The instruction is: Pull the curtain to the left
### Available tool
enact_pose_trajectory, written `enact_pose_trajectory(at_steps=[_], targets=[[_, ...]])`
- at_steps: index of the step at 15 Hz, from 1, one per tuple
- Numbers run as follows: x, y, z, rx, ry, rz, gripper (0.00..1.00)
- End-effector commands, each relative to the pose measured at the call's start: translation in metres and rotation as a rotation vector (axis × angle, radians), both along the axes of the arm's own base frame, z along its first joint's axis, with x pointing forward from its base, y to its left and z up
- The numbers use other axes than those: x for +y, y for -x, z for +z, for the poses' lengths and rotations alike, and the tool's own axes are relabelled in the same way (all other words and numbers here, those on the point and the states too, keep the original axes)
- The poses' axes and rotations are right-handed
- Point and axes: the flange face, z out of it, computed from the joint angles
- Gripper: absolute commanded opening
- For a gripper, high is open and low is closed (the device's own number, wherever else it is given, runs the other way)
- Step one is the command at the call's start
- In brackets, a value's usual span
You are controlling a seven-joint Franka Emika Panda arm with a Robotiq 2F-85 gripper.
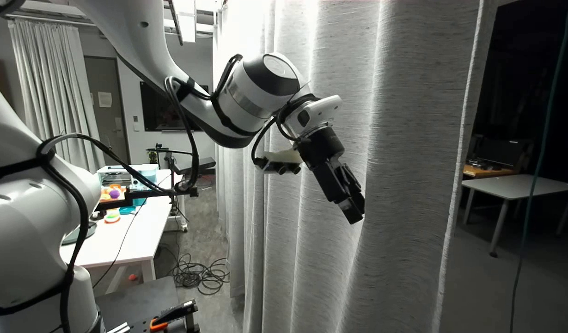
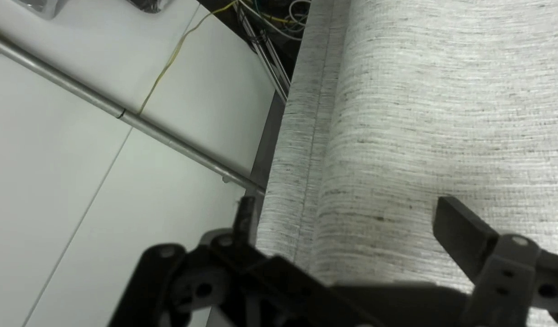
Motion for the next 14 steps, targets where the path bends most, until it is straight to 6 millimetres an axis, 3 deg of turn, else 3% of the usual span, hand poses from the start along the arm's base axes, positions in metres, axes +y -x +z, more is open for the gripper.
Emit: enact_pose_trajectory(at_steps=[1, 9, 14], targets=[[-0.005, -0.017, 0.0, -0.029, 0.005, -0.051, 1.0], [-0.012, -0.011, -0.004, -0.017, -0.076, -0.049, 1.0], [-0.032, -0.003, 0.003, -0.043, -0.183, 0.195, 1.0]])
